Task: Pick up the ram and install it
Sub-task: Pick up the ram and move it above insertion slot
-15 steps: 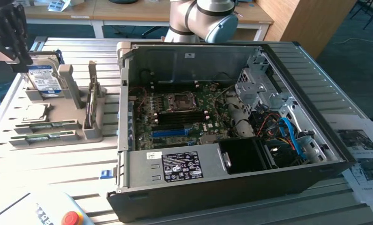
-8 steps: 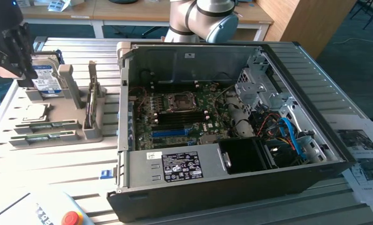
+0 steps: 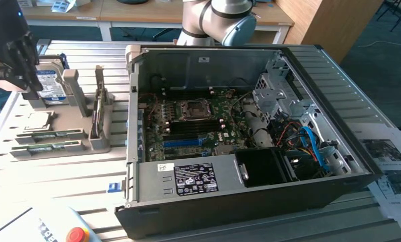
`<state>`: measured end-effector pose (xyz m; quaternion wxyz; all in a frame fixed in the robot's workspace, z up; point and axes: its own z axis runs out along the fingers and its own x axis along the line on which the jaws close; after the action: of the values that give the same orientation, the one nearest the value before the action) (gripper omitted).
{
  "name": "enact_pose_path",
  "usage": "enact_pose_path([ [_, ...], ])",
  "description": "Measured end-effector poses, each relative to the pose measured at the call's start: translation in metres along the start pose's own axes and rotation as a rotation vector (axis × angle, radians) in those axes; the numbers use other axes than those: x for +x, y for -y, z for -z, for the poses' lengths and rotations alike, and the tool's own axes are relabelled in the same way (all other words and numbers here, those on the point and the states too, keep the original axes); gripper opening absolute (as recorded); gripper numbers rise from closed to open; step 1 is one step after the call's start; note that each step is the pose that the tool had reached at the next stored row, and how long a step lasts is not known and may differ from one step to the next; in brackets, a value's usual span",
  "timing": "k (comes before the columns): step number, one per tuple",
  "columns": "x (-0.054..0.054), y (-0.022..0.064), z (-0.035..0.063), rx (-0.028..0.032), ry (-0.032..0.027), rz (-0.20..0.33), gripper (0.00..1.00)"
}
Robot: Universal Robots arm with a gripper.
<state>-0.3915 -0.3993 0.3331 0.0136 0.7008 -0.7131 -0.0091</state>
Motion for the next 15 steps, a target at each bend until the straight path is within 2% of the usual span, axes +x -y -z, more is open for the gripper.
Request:
enact_pose_path([
  [15,0.005,0.0009,-0.0253,0.0000,0.0000,0.000,0.31],
])
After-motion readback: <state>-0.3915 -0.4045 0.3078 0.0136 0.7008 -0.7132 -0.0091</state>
